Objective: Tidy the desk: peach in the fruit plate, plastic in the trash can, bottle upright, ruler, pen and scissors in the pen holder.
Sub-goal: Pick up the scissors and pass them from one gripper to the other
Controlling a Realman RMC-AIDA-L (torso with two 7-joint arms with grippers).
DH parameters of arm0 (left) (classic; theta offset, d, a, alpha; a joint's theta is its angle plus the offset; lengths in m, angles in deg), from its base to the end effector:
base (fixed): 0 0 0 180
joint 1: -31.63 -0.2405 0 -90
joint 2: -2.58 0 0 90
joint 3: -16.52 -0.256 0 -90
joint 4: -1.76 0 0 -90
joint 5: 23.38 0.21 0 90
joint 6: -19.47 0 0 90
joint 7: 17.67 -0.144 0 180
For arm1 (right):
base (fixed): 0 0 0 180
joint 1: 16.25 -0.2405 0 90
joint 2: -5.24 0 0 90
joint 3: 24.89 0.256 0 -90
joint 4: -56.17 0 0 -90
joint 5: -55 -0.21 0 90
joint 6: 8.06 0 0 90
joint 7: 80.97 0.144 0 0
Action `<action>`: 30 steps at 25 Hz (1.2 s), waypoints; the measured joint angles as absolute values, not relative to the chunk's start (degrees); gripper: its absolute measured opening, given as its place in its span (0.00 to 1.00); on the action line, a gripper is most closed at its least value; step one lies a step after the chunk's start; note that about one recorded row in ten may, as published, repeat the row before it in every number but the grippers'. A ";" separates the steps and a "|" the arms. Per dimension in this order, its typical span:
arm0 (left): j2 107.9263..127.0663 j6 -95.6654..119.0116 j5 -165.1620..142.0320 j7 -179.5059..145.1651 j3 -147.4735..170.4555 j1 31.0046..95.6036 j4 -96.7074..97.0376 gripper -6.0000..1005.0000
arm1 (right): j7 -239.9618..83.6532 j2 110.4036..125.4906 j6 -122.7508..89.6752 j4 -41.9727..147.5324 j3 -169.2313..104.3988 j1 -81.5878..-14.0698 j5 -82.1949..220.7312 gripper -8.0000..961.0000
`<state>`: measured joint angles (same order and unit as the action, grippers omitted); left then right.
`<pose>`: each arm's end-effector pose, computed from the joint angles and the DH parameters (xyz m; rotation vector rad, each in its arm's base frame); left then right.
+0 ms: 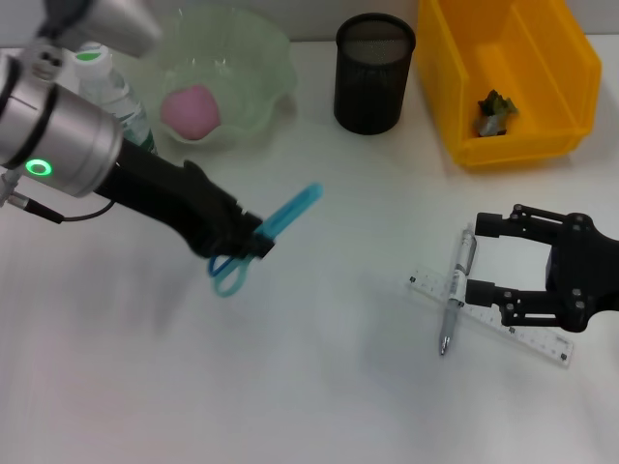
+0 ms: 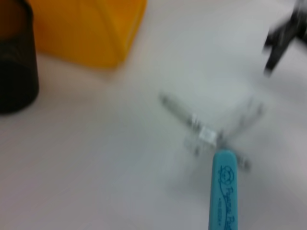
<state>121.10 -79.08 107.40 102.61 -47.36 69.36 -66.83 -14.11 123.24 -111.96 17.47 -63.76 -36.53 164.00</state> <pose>-0.1660 0.3493 0.0138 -3.0093 -0.6660 0.0875 0.2861 0.2650 0.0204 -2.7435 0.4227 0.9036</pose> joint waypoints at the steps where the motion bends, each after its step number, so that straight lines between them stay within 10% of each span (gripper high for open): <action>1: 121.08 -78.99 106.15 101.79 -46.18 69.35 -65.51 0.26 | -14.16 123.18 -111.96 17.49 -63.72 -36.40 163.95 0.87; 30: 121.66 -78.48 52.90 66.57 -33.82 64.01 -11.96 0.26 | -37.48 123.89 -111.82 30.20 -56.52 -36.43 163.62 0.87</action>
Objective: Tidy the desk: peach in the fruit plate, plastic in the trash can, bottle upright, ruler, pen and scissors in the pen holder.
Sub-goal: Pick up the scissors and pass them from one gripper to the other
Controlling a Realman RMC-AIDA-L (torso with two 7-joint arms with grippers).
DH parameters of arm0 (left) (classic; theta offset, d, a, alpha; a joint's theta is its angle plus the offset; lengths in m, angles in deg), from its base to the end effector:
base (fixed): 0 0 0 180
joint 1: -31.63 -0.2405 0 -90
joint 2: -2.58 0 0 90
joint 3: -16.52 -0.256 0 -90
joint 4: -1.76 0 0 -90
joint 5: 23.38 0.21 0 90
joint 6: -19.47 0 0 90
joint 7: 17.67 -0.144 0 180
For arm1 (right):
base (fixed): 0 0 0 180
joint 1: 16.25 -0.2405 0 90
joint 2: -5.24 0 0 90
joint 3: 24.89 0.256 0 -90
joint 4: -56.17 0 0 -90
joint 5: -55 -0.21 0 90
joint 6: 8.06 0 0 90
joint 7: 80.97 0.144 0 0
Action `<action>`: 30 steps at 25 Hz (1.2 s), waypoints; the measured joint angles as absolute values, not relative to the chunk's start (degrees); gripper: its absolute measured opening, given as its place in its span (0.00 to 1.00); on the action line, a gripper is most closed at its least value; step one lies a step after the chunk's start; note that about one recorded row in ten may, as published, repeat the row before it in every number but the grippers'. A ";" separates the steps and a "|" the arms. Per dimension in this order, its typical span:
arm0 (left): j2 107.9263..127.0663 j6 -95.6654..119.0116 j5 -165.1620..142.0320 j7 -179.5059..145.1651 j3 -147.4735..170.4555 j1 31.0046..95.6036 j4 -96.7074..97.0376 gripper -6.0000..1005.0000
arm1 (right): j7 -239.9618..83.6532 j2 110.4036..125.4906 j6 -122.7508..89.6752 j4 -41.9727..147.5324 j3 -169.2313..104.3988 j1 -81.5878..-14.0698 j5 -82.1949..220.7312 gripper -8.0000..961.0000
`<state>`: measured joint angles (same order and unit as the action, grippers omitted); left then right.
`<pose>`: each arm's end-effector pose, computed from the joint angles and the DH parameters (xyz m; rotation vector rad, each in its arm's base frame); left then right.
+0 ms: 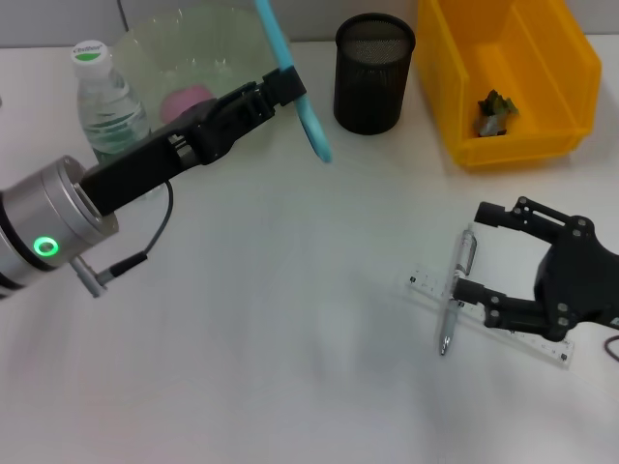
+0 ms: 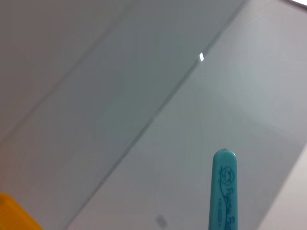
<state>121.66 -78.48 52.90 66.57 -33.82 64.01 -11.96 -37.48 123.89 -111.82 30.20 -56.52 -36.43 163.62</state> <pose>-0.2165 0.3130 -0.0195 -2.4096 -1.0592 -1.6277 0.2944 0.2490 -0.0009 -2.5622 0.1518 0.9996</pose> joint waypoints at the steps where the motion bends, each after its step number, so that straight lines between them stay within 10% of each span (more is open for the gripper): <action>1: 121.66 -78.48 52.90 66.57 -33.82 64.01 -11.96 0.26 | -40.24 124.06 -111.79 31.98 -55.41 -36.55 163.62 0.87; 30: 121.76 -77.43 42.49 63.79 -29.92 67.58 6.98 0.26 | -72.62 124.95 -105.69 61.45 -33.53 -39.31 163.63 0.87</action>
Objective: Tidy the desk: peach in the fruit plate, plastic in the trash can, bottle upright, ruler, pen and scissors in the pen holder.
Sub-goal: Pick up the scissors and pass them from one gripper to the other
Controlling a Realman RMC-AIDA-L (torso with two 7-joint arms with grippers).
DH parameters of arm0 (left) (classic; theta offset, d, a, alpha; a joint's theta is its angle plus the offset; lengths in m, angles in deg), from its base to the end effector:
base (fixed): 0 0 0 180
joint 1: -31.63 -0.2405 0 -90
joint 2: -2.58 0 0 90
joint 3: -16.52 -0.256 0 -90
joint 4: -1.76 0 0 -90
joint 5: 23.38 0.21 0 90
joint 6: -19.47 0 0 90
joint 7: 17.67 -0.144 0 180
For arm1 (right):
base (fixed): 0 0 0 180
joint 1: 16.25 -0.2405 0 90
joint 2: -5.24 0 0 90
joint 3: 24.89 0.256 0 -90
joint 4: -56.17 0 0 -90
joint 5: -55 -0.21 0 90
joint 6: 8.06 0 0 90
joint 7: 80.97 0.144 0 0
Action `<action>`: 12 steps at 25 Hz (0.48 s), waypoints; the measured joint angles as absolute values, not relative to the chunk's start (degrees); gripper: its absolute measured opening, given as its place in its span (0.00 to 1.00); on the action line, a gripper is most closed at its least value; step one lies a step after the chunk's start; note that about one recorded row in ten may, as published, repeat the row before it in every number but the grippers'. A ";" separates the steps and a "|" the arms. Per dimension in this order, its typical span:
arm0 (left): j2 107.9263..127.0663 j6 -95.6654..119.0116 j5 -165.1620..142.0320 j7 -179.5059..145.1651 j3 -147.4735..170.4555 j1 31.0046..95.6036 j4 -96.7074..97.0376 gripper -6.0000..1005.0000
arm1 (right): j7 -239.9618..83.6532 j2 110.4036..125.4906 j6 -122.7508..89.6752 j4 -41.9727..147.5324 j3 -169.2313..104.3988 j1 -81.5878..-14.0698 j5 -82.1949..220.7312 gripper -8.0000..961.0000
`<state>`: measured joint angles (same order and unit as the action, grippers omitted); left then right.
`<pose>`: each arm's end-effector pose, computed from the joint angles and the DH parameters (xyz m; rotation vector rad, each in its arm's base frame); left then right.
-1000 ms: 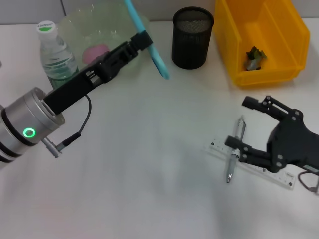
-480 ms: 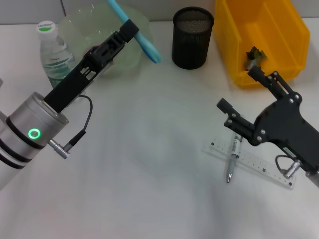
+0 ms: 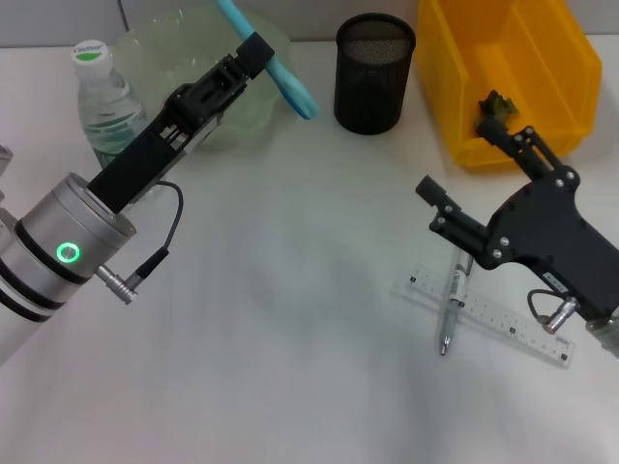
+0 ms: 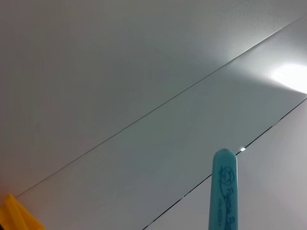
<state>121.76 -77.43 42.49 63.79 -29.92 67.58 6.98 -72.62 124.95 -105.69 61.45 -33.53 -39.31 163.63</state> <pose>-0.2240 0.3099 -0.0385 -2.0263 -1.3493 -1.8124 0.2668 0.2486 -0.0502 -2.0380 0.0646 1.0905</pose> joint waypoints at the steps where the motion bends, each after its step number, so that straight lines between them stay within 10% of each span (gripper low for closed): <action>1: 121.76 -77.43 42.50 64.04 -29.96 67.58 6.96 0.26 | -72.63 124.95 -106.08 61.47 -33.33 -39.21 163.63 0.87; 12: 121.76 -76.68 42.48 65.93 -30.17 67.59 6.94 0.26 | -72.96 124.97 -106.26 62.65 -33.23 -39.38 163.63 0.87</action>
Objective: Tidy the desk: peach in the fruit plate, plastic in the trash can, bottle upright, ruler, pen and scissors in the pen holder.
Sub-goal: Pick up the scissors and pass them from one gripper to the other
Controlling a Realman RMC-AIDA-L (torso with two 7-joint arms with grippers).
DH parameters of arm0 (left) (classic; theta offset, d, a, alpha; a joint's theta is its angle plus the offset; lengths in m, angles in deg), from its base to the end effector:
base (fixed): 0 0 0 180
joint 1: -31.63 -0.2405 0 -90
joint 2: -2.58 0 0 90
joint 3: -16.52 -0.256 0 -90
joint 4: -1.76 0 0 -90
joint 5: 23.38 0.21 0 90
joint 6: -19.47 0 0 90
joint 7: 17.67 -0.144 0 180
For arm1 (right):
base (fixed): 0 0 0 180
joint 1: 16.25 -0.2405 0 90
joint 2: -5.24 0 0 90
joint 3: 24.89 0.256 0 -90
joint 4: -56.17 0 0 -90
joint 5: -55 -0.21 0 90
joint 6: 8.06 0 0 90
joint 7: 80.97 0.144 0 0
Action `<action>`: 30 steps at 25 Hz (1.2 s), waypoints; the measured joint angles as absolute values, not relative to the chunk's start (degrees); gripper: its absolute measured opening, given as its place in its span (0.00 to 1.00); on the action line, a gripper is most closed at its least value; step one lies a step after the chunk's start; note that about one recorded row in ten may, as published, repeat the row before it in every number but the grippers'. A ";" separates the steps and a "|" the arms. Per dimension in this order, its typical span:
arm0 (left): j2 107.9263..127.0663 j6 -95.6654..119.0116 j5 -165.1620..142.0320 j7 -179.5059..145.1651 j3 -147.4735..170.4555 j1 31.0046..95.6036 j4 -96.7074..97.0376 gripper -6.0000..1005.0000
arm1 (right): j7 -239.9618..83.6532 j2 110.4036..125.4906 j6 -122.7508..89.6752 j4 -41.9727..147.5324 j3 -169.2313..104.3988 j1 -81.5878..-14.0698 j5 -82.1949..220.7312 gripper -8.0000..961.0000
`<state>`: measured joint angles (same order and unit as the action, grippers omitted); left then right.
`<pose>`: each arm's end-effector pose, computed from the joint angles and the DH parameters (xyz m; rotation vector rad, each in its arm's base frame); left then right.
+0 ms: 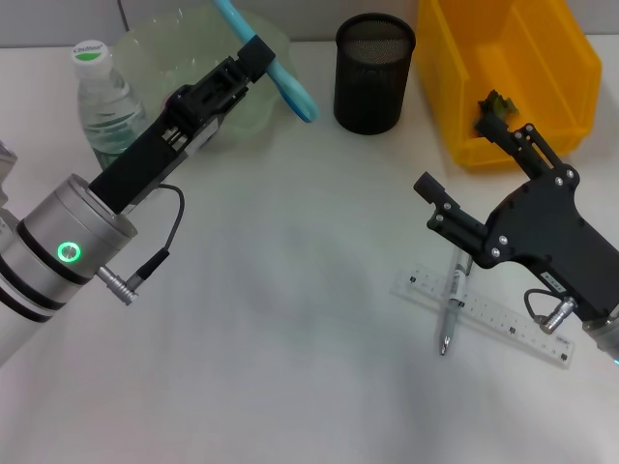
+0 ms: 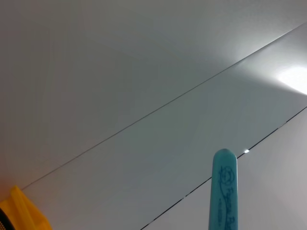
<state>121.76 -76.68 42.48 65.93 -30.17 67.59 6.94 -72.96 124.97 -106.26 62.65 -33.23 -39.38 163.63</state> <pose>-0.2251 0.3106 -0.0400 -2.0155 -1.4053 -1.8097 0.2630 0.2471 -0.0515 -2.0255 0.0704 1.1165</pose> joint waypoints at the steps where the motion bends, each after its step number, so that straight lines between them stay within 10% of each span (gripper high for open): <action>1: 121.76 -76.65 42.48 66.06 -30.20 67.58 6.94 0.26 | -72.98 124.98 -106.28 62.75 -33.24 -39.36 163.64 0.87; 30: 121.76 -77.03 44.65 67.45 -29.99 67.44 7.16 0.26 | -73.15 125.03 -108.64 63.21 -33.45 -38.69 164.07 0.87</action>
<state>121.76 -77.03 44.65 67.45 -29.99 67.44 7.16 -73.15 125.03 -108.64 63.21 -33.45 -38.69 164.07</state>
